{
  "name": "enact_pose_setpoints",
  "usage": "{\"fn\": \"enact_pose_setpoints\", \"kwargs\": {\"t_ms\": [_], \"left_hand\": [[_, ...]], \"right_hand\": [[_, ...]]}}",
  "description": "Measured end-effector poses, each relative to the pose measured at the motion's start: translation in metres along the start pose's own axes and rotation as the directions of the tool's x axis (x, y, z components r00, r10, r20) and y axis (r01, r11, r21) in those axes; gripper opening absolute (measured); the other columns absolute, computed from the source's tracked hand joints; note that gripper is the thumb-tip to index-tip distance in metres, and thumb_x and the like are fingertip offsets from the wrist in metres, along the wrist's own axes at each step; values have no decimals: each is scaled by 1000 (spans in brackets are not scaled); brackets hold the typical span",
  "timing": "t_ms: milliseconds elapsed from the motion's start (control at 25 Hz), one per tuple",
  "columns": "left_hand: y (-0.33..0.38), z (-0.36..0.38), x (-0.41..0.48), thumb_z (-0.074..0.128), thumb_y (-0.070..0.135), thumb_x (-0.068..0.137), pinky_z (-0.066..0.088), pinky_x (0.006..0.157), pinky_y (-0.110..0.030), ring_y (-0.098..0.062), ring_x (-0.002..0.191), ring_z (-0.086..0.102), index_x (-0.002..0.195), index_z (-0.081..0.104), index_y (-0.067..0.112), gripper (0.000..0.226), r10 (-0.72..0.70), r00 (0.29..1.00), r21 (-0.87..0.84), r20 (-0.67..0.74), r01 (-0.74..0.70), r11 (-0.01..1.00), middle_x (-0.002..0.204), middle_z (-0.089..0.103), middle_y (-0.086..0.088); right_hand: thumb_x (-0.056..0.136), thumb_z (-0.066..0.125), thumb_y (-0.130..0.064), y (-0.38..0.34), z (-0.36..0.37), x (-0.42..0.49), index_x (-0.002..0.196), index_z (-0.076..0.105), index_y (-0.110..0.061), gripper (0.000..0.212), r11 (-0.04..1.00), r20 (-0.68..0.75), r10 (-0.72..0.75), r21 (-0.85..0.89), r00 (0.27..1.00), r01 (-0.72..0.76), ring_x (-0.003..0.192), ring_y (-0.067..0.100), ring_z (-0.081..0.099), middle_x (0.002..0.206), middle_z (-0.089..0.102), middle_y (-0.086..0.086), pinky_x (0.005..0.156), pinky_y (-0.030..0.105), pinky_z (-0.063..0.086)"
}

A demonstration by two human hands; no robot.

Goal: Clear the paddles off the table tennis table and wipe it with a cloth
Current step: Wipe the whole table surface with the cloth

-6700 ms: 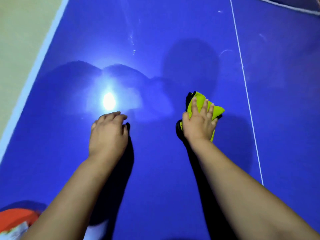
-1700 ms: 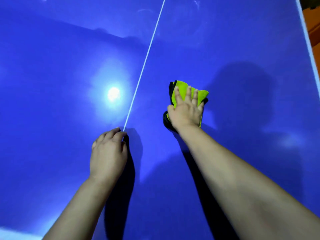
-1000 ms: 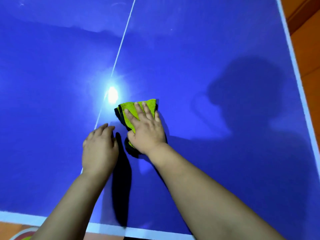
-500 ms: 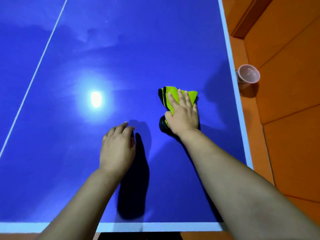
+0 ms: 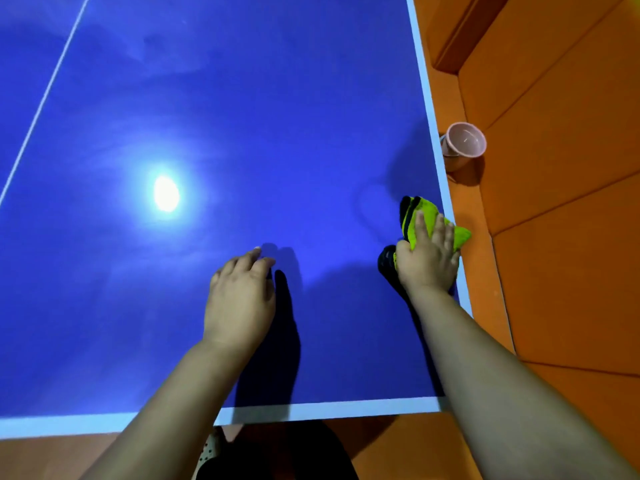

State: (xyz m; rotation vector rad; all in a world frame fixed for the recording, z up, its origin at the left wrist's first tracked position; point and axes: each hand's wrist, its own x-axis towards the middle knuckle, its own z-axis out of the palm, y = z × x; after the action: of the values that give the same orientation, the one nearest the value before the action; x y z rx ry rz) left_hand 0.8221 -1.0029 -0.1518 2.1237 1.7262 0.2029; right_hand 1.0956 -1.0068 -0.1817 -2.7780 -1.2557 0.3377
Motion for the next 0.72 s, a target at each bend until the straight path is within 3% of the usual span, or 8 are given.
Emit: {"fn": "enact_pose_setpoints", "kwargs": {"t_ms": [120, 200, 520, 720], "left_hand": [[-47, -17, -24, 50, 15, 90, 36, 96, -45, -35, 120, 48, 116, 63, 8, 31, -34, 999, -29, -38, 33, 999, 132, 54, -14], [-83, -29, -41, 50, 17, 91, 37, 95, -45, -35, 119, 49, 116, 64, 8, 30, -72, 996, -32, -44, 71, 997, 131, 55, -13], [-247, -84, -110, 56, 18, 90, 35, 97, -45, -31, 123, 45, 119, 62, 11, 30, -284, 949, -28, -138, 283, 959, 135, 52, -8], [-328, -103, -159, 62, 8, 83, 43, 87, -46, -37, 108, 55, 104, 67, 8, 22, -360, 913, -53, -192, 356, 933, 124, 60, -14]], "right_hand": [[93, 44, -34, -32, 9, -40, 153, 13, -33, 67, 997, 11, 82, -5, 997, -82, 148, 23, -3, 162, 2, 3, 116, 53, 7], [93, 43, -35, -69, 19, -68, 153, 12, -32, 67, 999, 22, 47, -27, 999, -47, 148, 23, -4, 162, 1, 3, 116, 54, 8], [91, 40, -37, -272, 71, -178, 153, 10, -32, 68, 953, 58, -279, -106, 959, 284, 148, 26, -4, 161, 2, 6, 115, 54, 10], [90, 41, -41, -386, 109, -255, 152, 13, -34, 68, 853, 99, -502, -102, 859, 511, 148, 25, -4, 162, 2, 5, 116, 54, 6]]}}
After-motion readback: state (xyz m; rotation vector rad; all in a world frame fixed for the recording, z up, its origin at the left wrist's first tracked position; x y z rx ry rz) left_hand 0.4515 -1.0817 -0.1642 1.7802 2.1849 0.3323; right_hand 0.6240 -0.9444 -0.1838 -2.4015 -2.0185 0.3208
